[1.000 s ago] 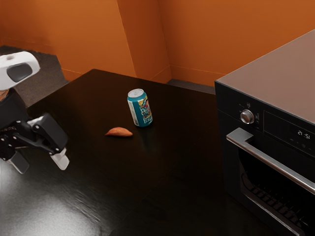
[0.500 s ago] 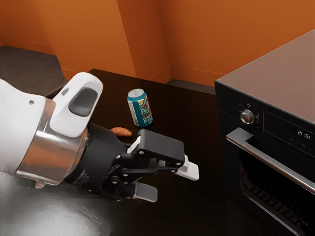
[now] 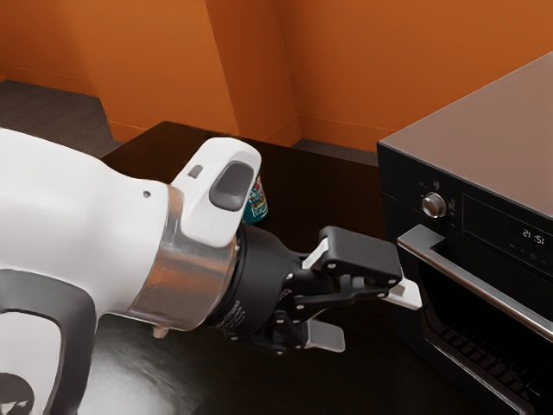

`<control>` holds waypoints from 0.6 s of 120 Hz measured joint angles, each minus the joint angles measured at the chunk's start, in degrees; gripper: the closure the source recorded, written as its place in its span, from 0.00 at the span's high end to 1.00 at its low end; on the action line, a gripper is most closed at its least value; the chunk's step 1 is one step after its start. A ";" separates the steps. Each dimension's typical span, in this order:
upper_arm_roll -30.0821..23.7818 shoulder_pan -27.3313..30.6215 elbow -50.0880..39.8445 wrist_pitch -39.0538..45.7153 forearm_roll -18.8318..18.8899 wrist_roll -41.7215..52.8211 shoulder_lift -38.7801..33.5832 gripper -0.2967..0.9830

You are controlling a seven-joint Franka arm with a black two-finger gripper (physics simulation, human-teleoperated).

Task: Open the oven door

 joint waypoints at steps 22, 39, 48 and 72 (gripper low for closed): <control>-1.31 0.45 -0.02 3.32 -3.76 -5.37 0.45 0.77; -4.28 1.79 -1.55 5.15 -4.34 -10.87 -0.78 0.77; -9.19 5.41 -1.73 5.73 -4.73 -13.25 -2.85 0.77; -12.35 12.37 -0.33 6.51 -5.54 -16.83 -1.55 0.77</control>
